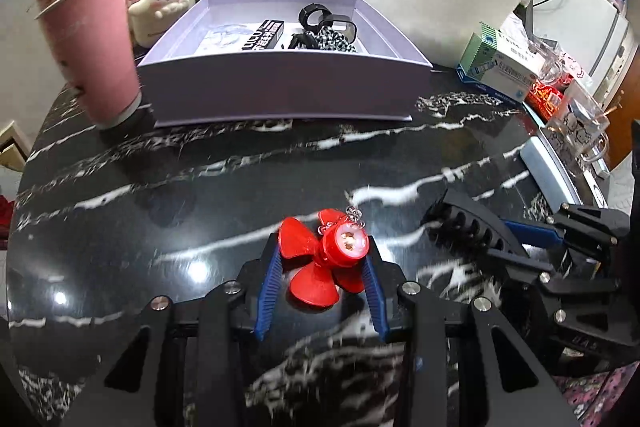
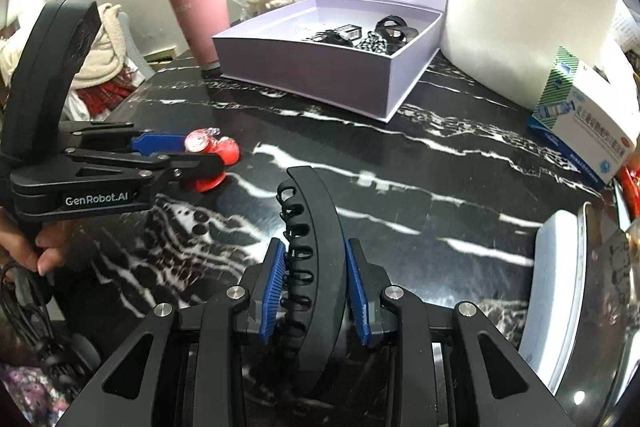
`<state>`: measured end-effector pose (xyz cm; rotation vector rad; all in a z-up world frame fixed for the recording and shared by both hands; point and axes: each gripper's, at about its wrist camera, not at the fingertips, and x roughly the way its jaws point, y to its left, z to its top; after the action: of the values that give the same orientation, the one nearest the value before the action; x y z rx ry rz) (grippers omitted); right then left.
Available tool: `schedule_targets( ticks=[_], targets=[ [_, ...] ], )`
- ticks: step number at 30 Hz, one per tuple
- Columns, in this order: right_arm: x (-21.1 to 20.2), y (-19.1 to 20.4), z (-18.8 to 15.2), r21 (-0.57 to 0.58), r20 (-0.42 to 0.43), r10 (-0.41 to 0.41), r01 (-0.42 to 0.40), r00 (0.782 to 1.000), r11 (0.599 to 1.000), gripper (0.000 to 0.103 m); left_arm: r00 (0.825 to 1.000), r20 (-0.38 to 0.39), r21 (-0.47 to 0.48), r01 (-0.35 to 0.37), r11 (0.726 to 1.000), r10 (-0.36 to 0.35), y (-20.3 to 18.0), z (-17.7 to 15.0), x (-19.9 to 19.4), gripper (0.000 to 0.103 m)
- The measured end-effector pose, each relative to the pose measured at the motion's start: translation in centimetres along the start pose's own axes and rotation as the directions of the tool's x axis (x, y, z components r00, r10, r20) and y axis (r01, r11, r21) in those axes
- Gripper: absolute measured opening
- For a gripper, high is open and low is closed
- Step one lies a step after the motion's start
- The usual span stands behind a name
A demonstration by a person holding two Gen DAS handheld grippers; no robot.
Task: Organize rigid objects
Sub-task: 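Carry the red fan clip and black claw clip with both tools to the lavender box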
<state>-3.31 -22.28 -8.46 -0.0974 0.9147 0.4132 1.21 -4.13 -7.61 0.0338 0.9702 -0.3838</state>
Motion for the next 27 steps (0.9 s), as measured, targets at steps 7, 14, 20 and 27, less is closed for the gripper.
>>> schedule_targets(
  ticks=[7, 14, 20, 27],
  targets=[
    [0.0, 0.8, -0.1, -0.021, 0.012, 0.011, -0.01, 1.0, 1.0, 0.037, 1.0, 0.026, -0.018, -0.017, 1.0, 0.018, 0.5, -0.4, -0.2, 0.038],
    [0.6, 1.5, 0.2, -0.038, 0.02, 0.009, -0.008, 1.0, 0.999, 0.045, 0.999, 0.037, -0.034, -0.027, 0.999, 0.028, 1.0, 0.0, 0.1, 0.038],
    [0.7, 1.2, 0.3, -0.022, 0.035, 0.013, -0.013, 0.999, 1.0, 0.03, 0.998, 0.042, -0.024, -0.035, 0.999, 0.036, 0.7, 0.1, 0.3, 0.038],
    [0.3, 0.2, 0.7, 0.026, 0.039, 0.034, -0.035, 0.999, 0.999, 0.029, 0.999, 0.046, -0.065, 0.0, 0.998, 0.003, 0.9, -0.2, -0.1, 0.038]
  ],
)
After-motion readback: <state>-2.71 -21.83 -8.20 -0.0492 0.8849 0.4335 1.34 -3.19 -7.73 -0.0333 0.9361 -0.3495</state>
